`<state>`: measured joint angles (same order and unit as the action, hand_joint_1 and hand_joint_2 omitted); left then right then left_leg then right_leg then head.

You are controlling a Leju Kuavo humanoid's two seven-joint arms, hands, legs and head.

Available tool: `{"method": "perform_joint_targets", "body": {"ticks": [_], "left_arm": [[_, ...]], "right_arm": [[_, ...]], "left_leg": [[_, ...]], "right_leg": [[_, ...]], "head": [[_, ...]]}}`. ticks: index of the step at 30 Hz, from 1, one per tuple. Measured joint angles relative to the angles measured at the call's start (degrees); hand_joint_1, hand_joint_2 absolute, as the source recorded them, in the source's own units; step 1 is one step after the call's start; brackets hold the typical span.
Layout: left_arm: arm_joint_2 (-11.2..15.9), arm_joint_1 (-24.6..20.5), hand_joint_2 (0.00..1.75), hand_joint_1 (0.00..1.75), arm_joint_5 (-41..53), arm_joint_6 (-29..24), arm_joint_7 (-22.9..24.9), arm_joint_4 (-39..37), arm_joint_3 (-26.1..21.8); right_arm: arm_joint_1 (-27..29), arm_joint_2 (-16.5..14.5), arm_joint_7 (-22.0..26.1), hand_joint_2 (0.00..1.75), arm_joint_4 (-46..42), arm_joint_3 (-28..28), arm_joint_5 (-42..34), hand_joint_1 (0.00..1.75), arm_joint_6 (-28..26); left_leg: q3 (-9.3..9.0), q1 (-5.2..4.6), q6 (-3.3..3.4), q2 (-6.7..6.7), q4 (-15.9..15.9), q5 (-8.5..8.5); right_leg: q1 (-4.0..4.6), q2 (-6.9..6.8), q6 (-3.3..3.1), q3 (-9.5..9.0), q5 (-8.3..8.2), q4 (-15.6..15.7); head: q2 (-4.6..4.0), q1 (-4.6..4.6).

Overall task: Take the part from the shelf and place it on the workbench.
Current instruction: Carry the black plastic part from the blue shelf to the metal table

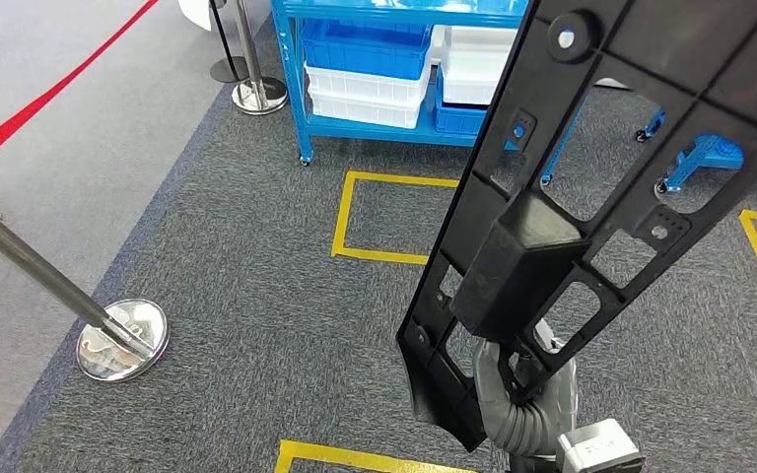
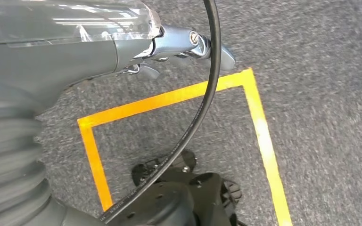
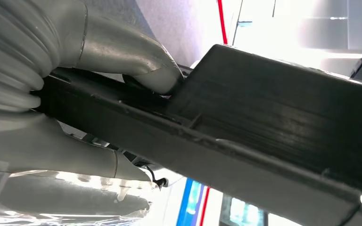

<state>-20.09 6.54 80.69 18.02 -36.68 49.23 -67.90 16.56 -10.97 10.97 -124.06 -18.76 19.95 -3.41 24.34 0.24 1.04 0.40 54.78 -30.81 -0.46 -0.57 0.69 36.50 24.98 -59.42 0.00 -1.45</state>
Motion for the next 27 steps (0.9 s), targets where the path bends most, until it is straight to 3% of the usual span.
{"method": "perform_joint_targets", "body": {"ticks": [2, 3, 4, 5, 6, 7, 8, 9, 11, 12, 14, 15, 16, 18, 20, 21, 22, 23, 25, 27], "left_arm": [[-0.1, -0.1, 1.75, 0.0, 0.3, 0.0, 0.4, -0.1, -0.3], [-0.1, -0.1, 1.75, 0.0, 0.6, -0.1, 0.7, -0.2, -0.4], [-0.1, -0.1, 1.75, 0.0, 0.8, -0.2, 1.1, -0.3, -0.4], [-0.1, -0.1, 1.75, 0.0, 1.1, -0.4, 1.6, -0.4, -0.5], [-0.1, -0.1, 1.75, 0.0, 1.4, -0.7, 2.2, -0.5, -0.6], [-0.1, -0.1, 1.75, 0.0, 1.6, -1.1, 2.8, -0.6, -0.7], [-0.1, -0.1, 1.75, 0.0, 1.7, -1.4, 3.3, -0.7, -0.8], [-0.1, -0.1, 1.75, 0.0, 1.8, -1.6, 3.7, -0.8, -0.9], [-0.1, 0.0, 1.75, 0.0, 2.0, -1.9, 4.3, -0.9, -1.2], [-0.1, 0.0, 1.75, 0.0, 2.1, -2.1, 4.6, -0.9, -1.3], [-0.1, -0.1, 1.75, 0.0, 2.3, -2.4, 5.0, -1.0, -1.6], [-0.1, -0.2, 1.75, 0.0, 2.3, -2.4, 5.1, -1.0, -1.7], [-0.1, -0.2, 1.75, 0.0, 2.3, -2.5, 5.3, -1.0, -1.8], [0.0, -0.2, 1.75, 0.0, 2.4, -2.5, 5.5, -1.0, -2.0], [0.0, -0.2, 1.75, 0.0, 2.6, -2.5, 5.6, -1.0, -2.2], [0.0, -0.2, 1.75, 0.0, 2.7, -2.5, 5.7, -1.0, -2.2], [0.0, -0.2, 1.75, 0.0, 2.7, -2.5, 5.7, -1.0, -2.3], [0.0, -0.2, 1.75, 0.0, 2.7, -2.5, 5.7, -1.0, -2.3], [0.0, -0.2, 1.75, 0.0, 2.8, -2.5, 5.7, -1.0, -2.3], [0.0, -0.1, 1.75, 0.0, 2.9, -2.6, 5.5, -1.0, -2.4]], "right_arm": [[0.1, 0.0, 0.0, 1.75, 0.0, 0.0, 0.4, 1.75, -0.1], [0.3, 0.0, 0.1, 1.75, 0.0, 0.1, 0.7, 1.75, -0.3], [0.5, 0.0, 0.3, 1.75, 0.0, 0.1, 1.0, 1.75, -0.7], [0.8, 0.0, 0.6, 1.75, 0.0, 0.3, 1.2, 1.75, -1.1], [1.2, 0.0, 1.0, 1.75, -0.1, 0.5, 1.4, 1.75, -1.6], [1.7, 0.0, 1.6, 1.75, -0.4, 0.8, 1.5, 1.75, -2.2], [2.2, -0.1, 2.2, 1.75, -0.7, 1.1, 1.5, 1.75, -2.8], [2.6, -0.3, 2.8, 1.75, -1.3, 1.5, 1.4, 1.75, -3.3], [3.3, -0.7, 3.9, 1.75, -2.4, 2.1, 1.2, 1.75, -3.9], [3.5, -1.0, 4.2, 1.75, -2.9, 2.4, 1.2, 1.75, -4.1], [4.4, -1.4, 4.5, 1.75, -3.8, 2.9, 1.3, 1.75, -4.2], [4.7, -1.7, 4.6, 1.75, -4.1, 3.2, 1.3, 1.75, -4.3], [5.0, -1.9, 4.6, 1.75, -4.4, 3.4, 1.4, 1.75, -4.4], [5.5, -2.4, 4.7, 1.75, -4.9, 4.0, 1.5, 1.75, -4.4], [5.9, -2.6, 4.7, 1.75, -5.2, 4.5, 1.5, 1.75, -4.4], [6.1, -2.7, 4.7, 1.75, -5.3, 4.8, 1.5, 1.75, -4.4], [6.3, -2.8, 4.8, 1.75, -5.4, 5.1, 1.5, 1.75, -4.4], [6.5, -2.9, 4.8, 1.75, -5.5, 5.3, 1.5, 1.75, -4.4], [6.7, -3.1, 5.2, 1.75, -6.1, 5.8, 1.5, 1.75, -4.4], [7.1, -3.4, 5.9, 1.75, -7.0, 6.3, 1.5, 1.75, -4.5]], "left_leg": [[1.45, 0.08, 0.85, 0.29, -0.2, 1.29], [2.33, 0.0, 1.12, 0.32, -0.2, 1.93], [3.22, -0.08, 1.19, 0.37, -0.1, 2.57], [4.12, -0.14, 1.24, 0.57, 0.1, 3.15], [5.0, -0.18, 1.24, 0.8, 0.3, 3.66], [5.84, -0.2, 1.18, 1.1, 0.7, 4.05], [6.58, -0.22, 1.1, 1.45, 1.2, 4.33], [7.19, -0.34, 0.93, 1.72, 1.7, 4.51], [7.97, -0.56, 0.44, 2.54, 2.7, 4.71], [8.21, -0.65, 0.13, 3.09, 3.0, 4.84], [8.55, -0.61, -0.62, 3.84, 3.4, 4.92], [8.85, -0.52, -1.04, 3.36, 4.1, 4.22], [9.41, -0.41, -1.43, 2.5, 5.7, 2.74], [11.56, -0.14, -1.97, 0.64, 12.0, -1.86], [13.34, 0.02, -2.18, 0.18, 18.2, -4.73], [13.07, 0.07, -2.18, 0.15, 18.8, -4.5], [11.71, 0.11, -2.1, 0.04, 17.1, -3.23], [9.47, 0.16, -1.92, -0.46, 13.6, -1.4], [5.01, 0.24, -1.33, -2.7, 6.0, 0.85], [3.31, 0.18, -0.94, -4.0, 2.8, 1.05]], "right_leg": [[-0.16, 0.29, 0.35, 1.39, 4.96, -4.1], [-0.19, 0.33, 0.48, 2.2, 7.65, -7.5], [-0.22, 0.33, 0.59, 2.89, 9.24, -11.0], [-0.25, 0.33, 0.69, 3.21, 9.31, -13.8], [-0.26, 0.3, 0.75, 2.87, 7.99, -15.1], [-0.26, 0.17, 0.73, 1.58, 6.01, -14.5], [-0.23, -0.34, 0.65, -0.72, 4.4, -11.9], [-0.1, -1.32, 0.49, -3.78, 3.84, -7.8], [0.28, -2.99, -0.15, -8.76, 5.23, -0.2], [0.46, -3.15, -0.51, -9.81, 6.1, 1.9], [0.31, -2.1, -1.31, -9.67, 6.27, 3.1], [0.17, -1.55, -1.73, -9.35, 5.93, 3.2], [0.02, -1.08, -2.14, -9.05, 5.51, 3.4], [0.01, -0.19, -2.63, -8.29, 4.8, 3.4], [0.09, 0.9, -2.66, -7.42, 4.22, 3.1], [0.1, 1.53, -2.57, -7.0, 4.0, 2.8], [0.1, 2.18, -2.47, -6.65, 3.86, 2.6], [0.1, 2.79, -2.37, -6.36, 3.78, 2.3], [0.14, 3.93, -2.03, -5.79, 3.6, 1.8], [0.12, 4.98, -1.37, -5.25, 3.2, 1.6]], "head": [[0.0, 0.24], [0.0, 0.32], [-0.01, 0.35], [-0.01, 0.37], [-0.01, 0.39], [-0.01, 0.41], [0.0, 0.44], [0.0, 0.47], [-0.01, 0.46], [-0.01, 0.46], [-0.01, 0.47], [0.0, 0.36], [0.0, 0.22], [-0.01, -0.09], [-0.01, -0.14], [-0.01, -0.14], [0.0, -0.14], [0.0, -0.15], [0.0, -0.12], [0.0, -0.18]]}}
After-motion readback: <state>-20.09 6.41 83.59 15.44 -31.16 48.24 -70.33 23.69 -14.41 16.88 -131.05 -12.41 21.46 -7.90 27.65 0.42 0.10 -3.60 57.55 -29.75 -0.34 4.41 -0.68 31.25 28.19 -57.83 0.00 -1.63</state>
